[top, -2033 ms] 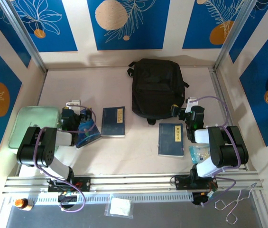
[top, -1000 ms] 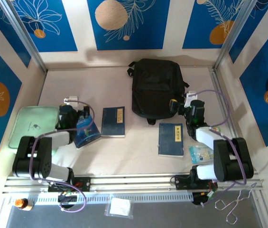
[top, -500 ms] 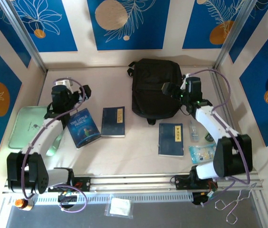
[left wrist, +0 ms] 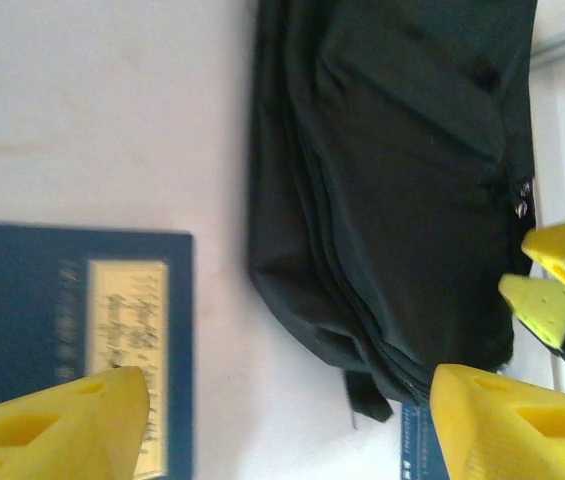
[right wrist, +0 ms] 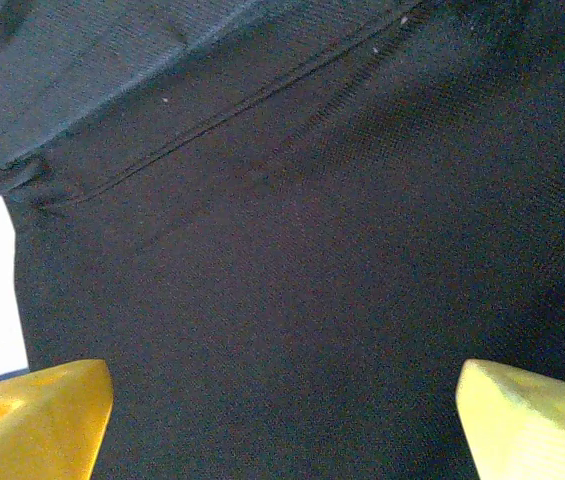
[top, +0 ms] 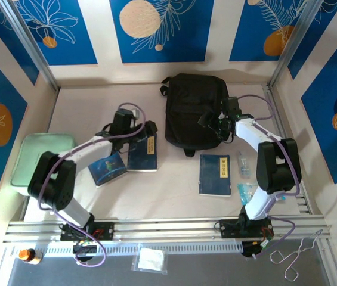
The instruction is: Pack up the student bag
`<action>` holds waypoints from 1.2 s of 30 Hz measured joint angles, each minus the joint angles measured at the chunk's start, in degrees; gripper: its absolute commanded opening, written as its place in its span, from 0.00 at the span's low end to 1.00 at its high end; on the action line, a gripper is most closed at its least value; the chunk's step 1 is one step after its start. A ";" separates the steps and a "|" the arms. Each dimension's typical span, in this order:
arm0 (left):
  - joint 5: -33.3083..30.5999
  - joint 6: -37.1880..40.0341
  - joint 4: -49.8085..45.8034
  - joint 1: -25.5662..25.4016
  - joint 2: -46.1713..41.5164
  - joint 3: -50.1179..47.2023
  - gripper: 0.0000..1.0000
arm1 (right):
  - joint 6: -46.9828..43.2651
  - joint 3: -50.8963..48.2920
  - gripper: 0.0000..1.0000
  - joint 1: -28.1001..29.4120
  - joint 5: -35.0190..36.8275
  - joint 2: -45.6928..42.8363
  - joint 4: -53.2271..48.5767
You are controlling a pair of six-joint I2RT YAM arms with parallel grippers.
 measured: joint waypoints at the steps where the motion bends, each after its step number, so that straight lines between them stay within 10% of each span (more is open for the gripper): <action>1: 0.17 -1.55 0.83 -1.36 1.31 0.11 0.71 | 0.61 0.00 0.89 0.28 -0.37 0.37 0.11; 22: -0.04 -11.54 -1.44 -6.56 15.21 11.37 0.59 | 8.17 0.15 0.86 8.17 -8.85 5.97 7.54; 36: -6.29 -3.04 -12.20 -6.54 17.66 22.01 0.00 | 9.03 -2.97 0.86 8.22 -11.32 2.45 9.46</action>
